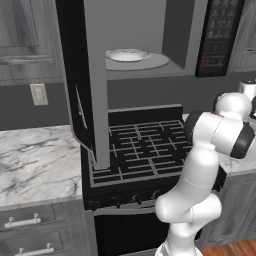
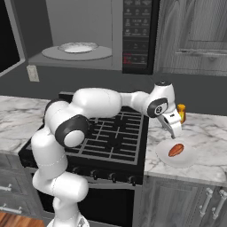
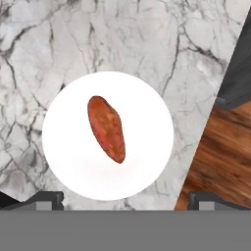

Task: Pick the sweet potato from the counter and place it in the microwave. Then turn on the microwave.

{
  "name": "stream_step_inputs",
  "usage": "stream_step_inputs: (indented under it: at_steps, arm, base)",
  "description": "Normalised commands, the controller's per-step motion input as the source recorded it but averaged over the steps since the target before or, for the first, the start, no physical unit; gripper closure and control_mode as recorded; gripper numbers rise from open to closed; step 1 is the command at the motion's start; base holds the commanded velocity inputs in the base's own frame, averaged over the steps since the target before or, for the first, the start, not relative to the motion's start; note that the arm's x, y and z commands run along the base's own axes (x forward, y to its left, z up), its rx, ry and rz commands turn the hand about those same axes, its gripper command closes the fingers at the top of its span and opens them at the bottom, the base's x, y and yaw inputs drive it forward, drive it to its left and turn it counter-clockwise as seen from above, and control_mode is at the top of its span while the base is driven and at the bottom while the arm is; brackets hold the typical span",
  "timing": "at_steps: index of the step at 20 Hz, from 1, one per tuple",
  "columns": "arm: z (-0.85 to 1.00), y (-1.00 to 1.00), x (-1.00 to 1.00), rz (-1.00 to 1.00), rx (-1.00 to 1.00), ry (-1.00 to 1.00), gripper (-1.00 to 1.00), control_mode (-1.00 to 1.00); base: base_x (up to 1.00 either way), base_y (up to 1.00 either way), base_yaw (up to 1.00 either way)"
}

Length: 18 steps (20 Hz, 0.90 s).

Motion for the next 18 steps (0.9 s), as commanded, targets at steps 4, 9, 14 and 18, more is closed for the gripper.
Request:
stream_step_inputs:
  at_steps: [4, 9, 14, 18]
  arm:
    - [-0.16, -0.04, 0.02, 0.01, 0.00, -0.02, -1.00, -1.00]
    - [-0.15, -0.02, 0.00, 0.01, 0.00, -0.02, -1.00, -1.00]
    - [-0.16, 0.00, 0.00, 0.00, 0.00, 0.00, -1.00, -1.00]
    - [-0.15, 0.00, 0.01, 0.00, 0.00, 0.00, -1.00, -1.00]
  base:
    - [0.00, 0.00, 0.00]
    - [0.00, 0.00, 0.00]
    - [0.00, 0.00, 0.00]
    - [0.00, 0.00, 0.00]
